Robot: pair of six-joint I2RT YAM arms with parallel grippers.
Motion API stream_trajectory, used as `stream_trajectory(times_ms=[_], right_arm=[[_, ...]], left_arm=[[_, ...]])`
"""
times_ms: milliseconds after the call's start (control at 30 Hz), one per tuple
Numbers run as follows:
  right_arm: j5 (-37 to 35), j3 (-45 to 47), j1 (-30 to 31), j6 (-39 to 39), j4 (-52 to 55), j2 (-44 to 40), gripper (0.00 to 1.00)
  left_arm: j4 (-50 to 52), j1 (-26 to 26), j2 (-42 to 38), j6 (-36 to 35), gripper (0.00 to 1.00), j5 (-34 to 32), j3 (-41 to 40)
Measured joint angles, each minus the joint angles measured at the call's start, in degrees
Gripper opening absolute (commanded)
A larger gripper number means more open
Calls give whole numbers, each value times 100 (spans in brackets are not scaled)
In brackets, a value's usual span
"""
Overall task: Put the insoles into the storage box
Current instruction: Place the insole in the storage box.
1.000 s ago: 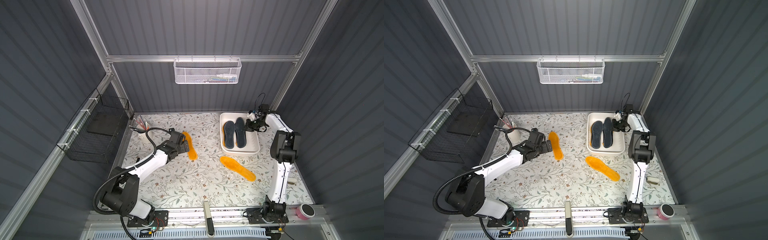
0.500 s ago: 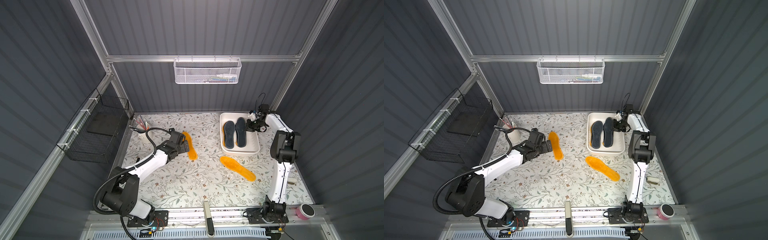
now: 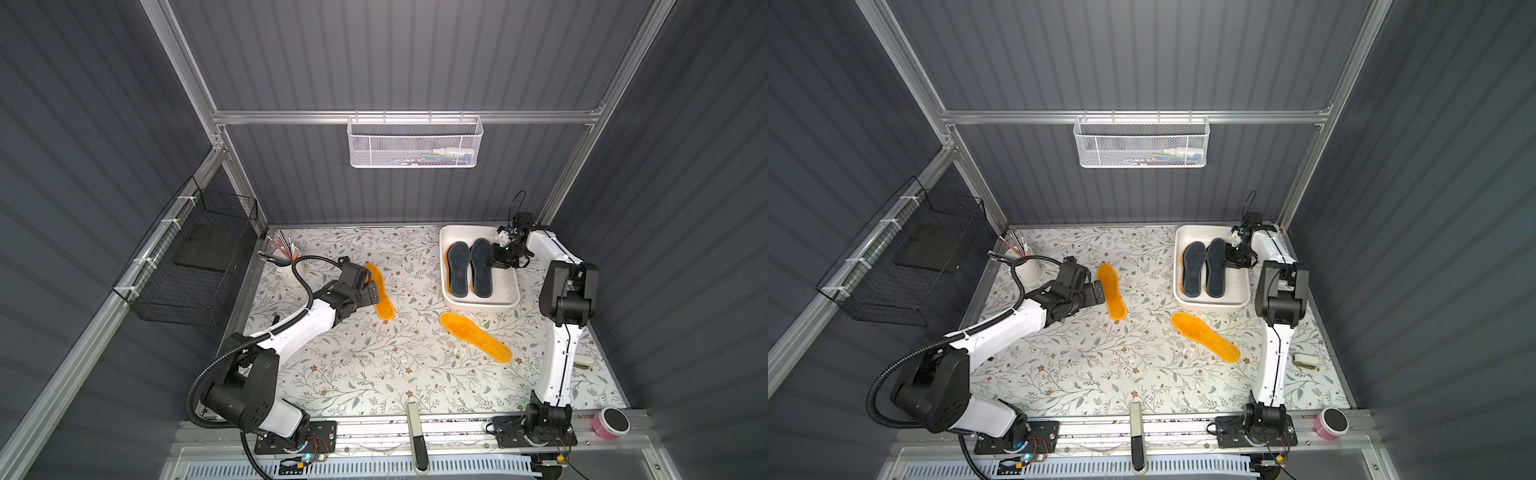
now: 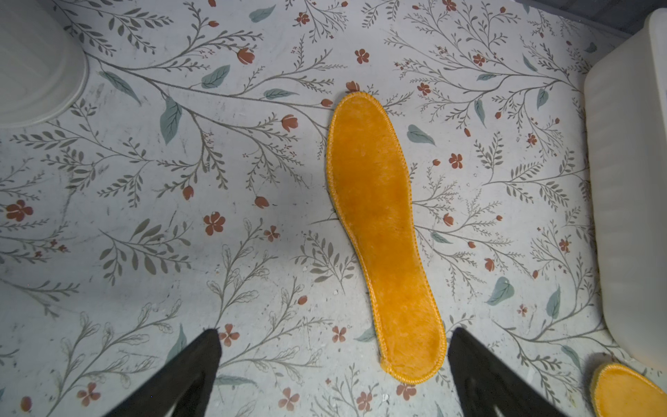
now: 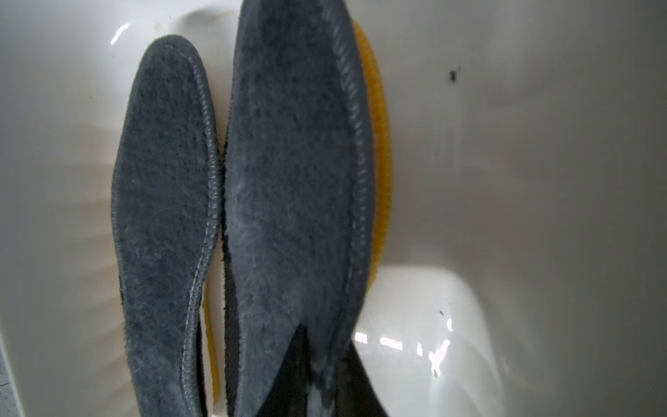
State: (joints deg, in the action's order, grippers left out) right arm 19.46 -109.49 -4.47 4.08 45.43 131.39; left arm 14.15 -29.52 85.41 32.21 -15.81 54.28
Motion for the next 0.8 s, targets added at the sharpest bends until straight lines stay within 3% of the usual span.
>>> stream_trajectory(times_ms=[367,800], right_arm=[[-389,7,111,92,-24,0,39],[-446,11,131,146,-24,0,48]], left_arm=[[-2,0,37,0,100,0,0],[-2,2,39,0,100,0,0]])
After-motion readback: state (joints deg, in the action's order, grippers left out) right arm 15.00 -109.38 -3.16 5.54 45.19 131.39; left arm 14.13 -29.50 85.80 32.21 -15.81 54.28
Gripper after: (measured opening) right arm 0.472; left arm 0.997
